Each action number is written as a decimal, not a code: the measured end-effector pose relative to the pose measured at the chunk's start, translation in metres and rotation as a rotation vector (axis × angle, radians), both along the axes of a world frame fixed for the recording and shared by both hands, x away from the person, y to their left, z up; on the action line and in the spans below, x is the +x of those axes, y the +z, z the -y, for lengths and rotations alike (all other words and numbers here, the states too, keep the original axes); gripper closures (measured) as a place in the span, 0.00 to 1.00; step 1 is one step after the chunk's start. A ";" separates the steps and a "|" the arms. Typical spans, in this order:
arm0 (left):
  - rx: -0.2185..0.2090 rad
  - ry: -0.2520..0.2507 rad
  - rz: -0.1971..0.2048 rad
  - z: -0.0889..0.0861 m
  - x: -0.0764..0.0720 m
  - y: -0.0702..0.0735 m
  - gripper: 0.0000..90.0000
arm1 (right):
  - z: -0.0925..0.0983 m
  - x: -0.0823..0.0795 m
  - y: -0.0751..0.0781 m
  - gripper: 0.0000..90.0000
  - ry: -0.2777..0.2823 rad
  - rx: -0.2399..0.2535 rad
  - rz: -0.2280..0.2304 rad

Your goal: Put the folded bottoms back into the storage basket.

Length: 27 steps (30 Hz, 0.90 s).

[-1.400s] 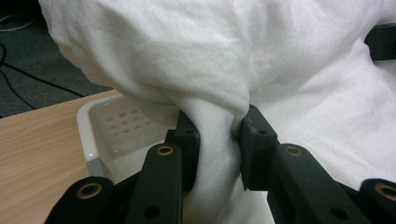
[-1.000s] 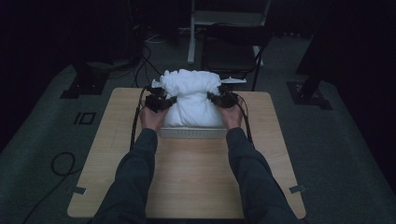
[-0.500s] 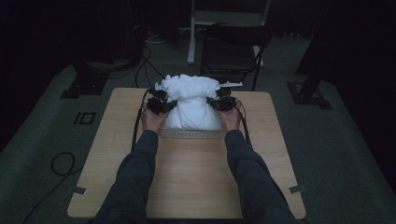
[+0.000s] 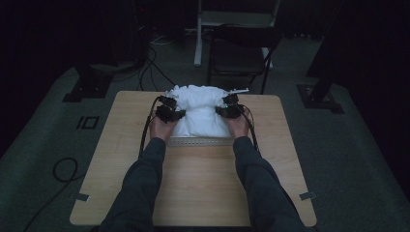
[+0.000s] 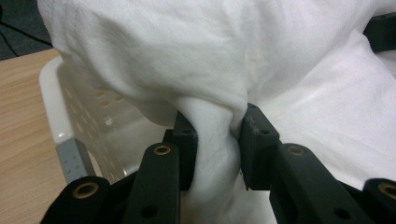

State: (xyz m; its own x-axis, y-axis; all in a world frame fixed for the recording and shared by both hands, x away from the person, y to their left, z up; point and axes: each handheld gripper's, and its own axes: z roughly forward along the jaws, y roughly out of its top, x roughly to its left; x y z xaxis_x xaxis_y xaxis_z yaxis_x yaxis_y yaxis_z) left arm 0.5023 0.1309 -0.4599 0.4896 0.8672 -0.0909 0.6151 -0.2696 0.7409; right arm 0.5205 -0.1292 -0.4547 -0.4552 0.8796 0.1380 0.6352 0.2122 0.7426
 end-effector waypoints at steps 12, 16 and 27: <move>0.024 -0.017 -0.044 0.003 0.000 -0.007 0.77 | 0.000 0.002 -0.005 0.82 0.000 -0.025 -0.043; 0.037 -0.020 -0.047 0.003 -0.001 -0.010 0.73 | -0.001 0.003 -0.009 0.80 -0.006 -0.048 -0.076; 0.009 0.036 0.039 -0.008 -0.005 0.000 0.61 | 0.010 0.005 0.006 0.63 -0.056 -0.031 -0.008</move>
